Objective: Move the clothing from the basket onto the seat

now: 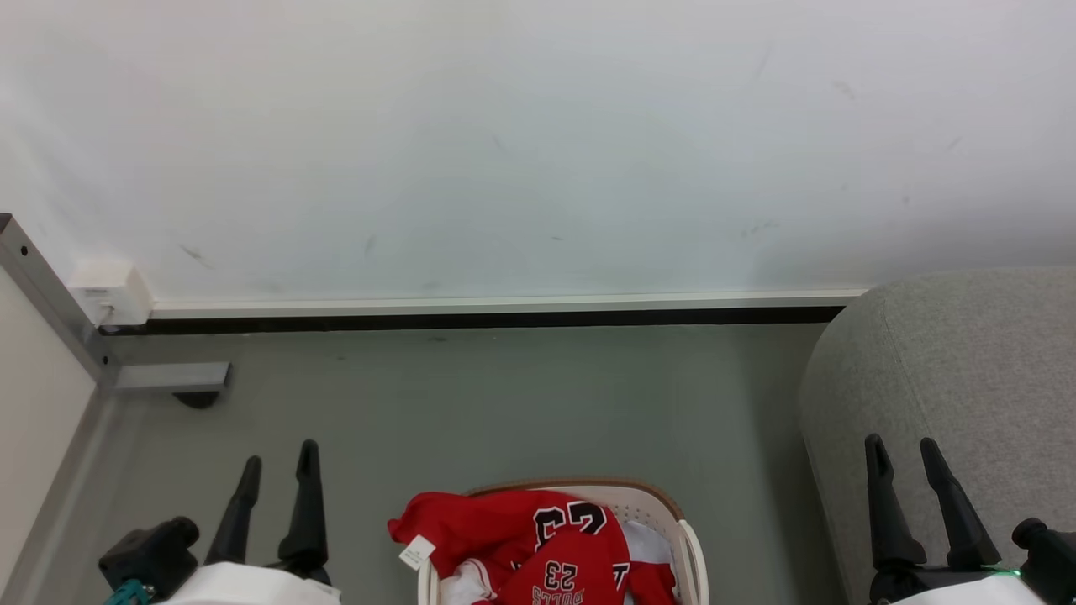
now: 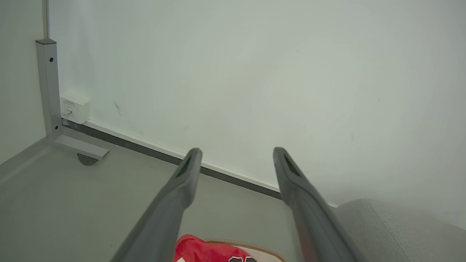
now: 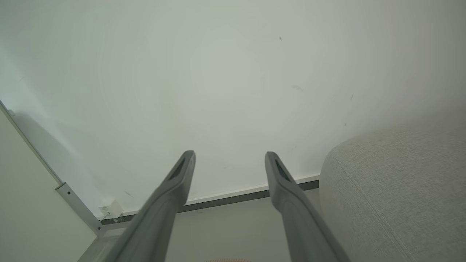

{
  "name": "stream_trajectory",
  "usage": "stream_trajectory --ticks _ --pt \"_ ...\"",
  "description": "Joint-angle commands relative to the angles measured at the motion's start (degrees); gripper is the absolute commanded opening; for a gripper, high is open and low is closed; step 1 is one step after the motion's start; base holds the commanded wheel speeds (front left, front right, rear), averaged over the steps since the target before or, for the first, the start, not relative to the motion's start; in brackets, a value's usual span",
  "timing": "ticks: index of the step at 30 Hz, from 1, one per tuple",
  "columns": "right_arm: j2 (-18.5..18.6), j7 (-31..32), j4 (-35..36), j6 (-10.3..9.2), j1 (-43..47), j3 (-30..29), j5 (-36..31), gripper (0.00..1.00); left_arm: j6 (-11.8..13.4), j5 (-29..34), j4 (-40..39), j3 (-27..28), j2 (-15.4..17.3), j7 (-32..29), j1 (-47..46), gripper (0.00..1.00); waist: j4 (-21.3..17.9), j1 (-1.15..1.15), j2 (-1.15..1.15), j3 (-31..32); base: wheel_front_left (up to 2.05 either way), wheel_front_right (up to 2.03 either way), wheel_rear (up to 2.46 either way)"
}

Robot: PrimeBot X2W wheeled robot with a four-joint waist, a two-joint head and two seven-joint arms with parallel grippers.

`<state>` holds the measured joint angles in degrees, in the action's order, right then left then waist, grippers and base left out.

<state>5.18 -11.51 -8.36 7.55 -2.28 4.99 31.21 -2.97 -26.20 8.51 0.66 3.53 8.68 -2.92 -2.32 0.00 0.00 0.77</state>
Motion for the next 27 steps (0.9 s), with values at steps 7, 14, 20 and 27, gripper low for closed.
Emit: stream_trajectory --ticks 7,14,20,27 --pt "-0.4 -0.88 0.48 -0.08 -0.24 0.13 -5.65 1.0 0.54 5.02 -0.78 -0.47 0.76 1.57 0.41 1.0 -0.27 0.0 0.0 -0.09 0.0 0.0 0.0" --pt "-0.71 -1.4 -0.02 -0.08 -0.15 0.37 -9.84 1.0 0.89 8.44 -0.33 -0.83 0.82 2.46 0.61 1.0 -0.58 0.0 0.0 -0.01 0.0 0.0 0.0" --pt "-0.96 -1.8 -0.28 -0.09 -0.19 0.51 -12.96 1.0 0.91 11.26 0.36 -0.72 0.95 3.17 0.55 1.0 -0.64 0.0 0.0 0.02 0.0 0.0 0.0" --pt "-1.32 -2.24 -0.07 -0.09 0.06 0.35 -16.37 1.0 1.1 14.54 0.36 -0.71 0.88 4.1 0.56 1.0 -0.61 0.0 0.0 0.12 0.0 0.0 0.0"
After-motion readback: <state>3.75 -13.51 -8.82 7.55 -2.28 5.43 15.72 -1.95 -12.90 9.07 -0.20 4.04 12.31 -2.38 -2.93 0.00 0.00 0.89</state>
